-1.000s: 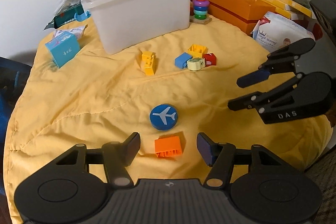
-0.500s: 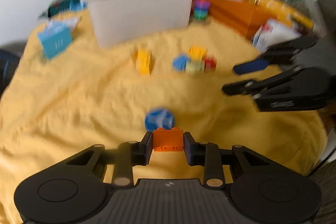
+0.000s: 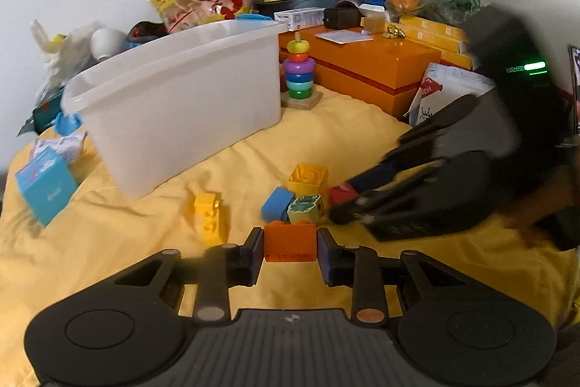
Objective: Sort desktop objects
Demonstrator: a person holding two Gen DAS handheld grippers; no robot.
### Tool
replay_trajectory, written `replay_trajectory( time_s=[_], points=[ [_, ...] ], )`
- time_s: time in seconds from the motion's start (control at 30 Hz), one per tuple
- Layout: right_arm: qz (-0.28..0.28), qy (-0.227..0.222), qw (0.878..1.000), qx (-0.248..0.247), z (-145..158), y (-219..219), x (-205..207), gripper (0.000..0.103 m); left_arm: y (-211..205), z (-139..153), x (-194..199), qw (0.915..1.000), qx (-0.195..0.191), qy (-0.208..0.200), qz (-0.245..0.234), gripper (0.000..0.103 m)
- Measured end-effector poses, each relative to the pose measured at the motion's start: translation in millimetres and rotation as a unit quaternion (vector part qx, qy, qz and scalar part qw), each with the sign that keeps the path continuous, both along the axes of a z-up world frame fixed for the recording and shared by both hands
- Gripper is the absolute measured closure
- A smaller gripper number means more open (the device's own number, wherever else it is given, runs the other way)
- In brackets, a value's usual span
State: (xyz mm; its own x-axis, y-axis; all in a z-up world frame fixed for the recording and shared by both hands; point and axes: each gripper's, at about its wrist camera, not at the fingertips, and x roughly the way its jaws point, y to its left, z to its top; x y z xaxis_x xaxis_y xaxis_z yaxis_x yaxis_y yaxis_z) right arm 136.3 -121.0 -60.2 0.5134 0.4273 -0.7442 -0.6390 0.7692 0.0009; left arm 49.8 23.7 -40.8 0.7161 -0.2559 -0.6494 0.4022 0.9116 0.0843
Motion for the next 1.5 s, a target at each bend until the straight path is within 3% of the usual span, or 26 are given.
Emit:
replay_trajectory(
  time_s=[0.07, 0.2, 0.3, 0.4, 0.43, 0.53, 0.73, 0.83, 0.9, 1.03, 1.17, 1.23, 1.37, 1.5],
  points=[
    [0.007, -0.009, 1.000, -0.015, 6, -3, -9, 0.073, -2, -7, 6, 1.0000, 0.002, -0.001, -0.007, 0.069],
    [0.000, 0.025, 1.000, -0.008, 11, -17, -25, 0.073, -4, -17, 13, 0.9998, 0.008, 0.011, -0.014, 0.069],
    [0.006, 0.026, 1.000, -0.007, 10, -21, -41, 0.073, -2, -28, 7, 0.9991, 0.021, 0.024, -0.027, 0.068],
    [0.000, 0.042, 0.999, -0.012, -2, -22, -47, 0.073, 3, -37, -3, 0.9980, 0.032, 0.044, -0.031, 0.064],
    [-0.001, 0.039, 0.999, -0.010, -2, -23, -48, 0.073, 5, -35, -7, 0.9979, 0.032, 0.047, -0.030, 0.059],
    [0.006, 0.033, 0.999, -0.015, -1, -22, -49, 0.072, 11, -31, -17, 0.9972, 0.040, 0.057, -0.027, 0.058],
    [0.011, 0.034, 0.999, -0.019, -4, -19, -50, 0.071, 15, -8, -12, 0.9967, 0.000, 0.079, 0.021, 0.058],
    [0.014, 0.033, 0.999, -0.019, -4, -20, -51, 0.071, 12, 1, 0, 0.9916, -0.043, 0.108, 0.055, 0.058],
    [0.015, 0.033, 0.999, -0.018, -4, -21, -52, 0.071, 4, 0, 7, 0.9878, -0.052, 0.130, 0.068, 0.058],
    [0.019, 0.031, 0.999, -0.016, -4, -23, -53, 0.071, -13, -18, 18, 0.9861, -0.022, 0.150, 0.068, 0.061],
    [0.022, 0.029, 0.999, -0.017, -4, -22, -54, 0.071, -22, -32, 28, 0.9892, 0.023, 0.130, 0.063, 0.064],
    [0.023, 0.026, 0.999, -0.017, -5, -23, -56, 0.071, -20, -31, 28, 0.9910, 0.016, 0.120, 0.058, 0.092],
    [0.025, 0.025, 0.999, -0.015, -5, -25, -57, 0.071, -11, -28, 20, 0.9940, 0.002, 0.108, 0.013, 0.096],
    [0.025, 0.024, 0.999, -0.017, -5, -24, -56, 0.071, -1, -27, 21, 0.9926, -0.004, 0.119, 0.024, 0.090]
  ],
)
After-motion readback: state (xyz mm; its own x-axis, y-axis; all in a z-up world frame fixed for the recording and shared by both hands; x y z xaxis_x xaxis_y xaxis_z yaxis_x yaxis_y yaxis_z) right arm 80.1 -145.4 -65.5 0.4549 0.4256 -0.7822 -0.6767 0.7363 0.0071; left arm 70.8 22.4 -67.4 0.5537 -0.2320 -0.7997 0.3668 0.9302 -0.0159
